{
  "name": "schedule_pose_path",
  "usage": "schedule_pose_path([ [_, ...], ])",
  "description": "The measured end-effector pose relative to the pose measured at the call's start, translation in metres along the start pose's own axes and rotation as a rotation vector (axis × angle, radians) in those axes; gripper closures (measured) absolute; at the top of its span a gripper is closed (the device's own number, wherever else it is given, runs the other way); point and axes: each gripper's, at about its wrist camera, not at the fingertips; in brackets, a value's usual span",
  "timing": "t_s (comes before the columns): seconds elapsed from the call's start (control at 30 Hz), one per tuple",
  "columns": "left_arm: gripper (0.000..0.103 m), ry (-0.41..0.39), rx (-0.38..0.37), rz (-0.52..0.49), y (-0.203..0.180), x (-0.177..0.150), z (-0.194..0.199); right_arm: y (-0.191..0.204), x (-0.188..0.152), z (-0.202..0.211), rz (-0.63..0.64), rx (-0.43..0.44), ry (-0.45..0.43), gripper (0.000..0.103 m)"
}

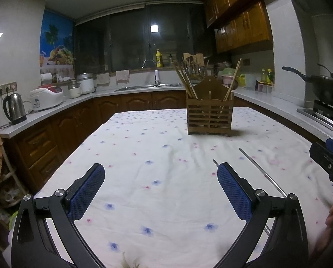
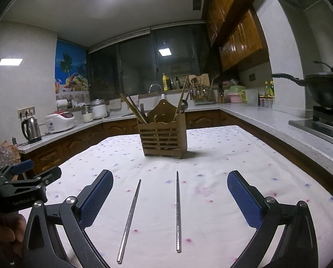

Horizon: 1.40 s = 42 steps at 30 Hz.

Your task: Organize utensils

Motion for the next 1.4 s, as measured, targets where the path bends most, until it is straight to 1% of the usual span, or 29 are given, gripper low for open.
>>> schedule_pose_path([
  [0.7, 0.0, 0.011, -0.011, 0.002, -0.0007, 0.0013, -0.0024, 0.0081, 0.0052, -0.0002, -0.002, 0.012, -0.009, 0.0],
  [1.4, 0.0, 0.017, -0.015, 0.006, -0.0015, 0.0012, -0.0044, 0.0059, 0.005, -0.0003, -0.004, 0.014, -0.009, 0.0],
])
Point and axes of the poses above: each gripper's, at about its wrist camera, not at the fingertips, and z roughly against the way its jaws point, y to its left, x to its top, and after that the axes turned 14 degrees about x, right-handed
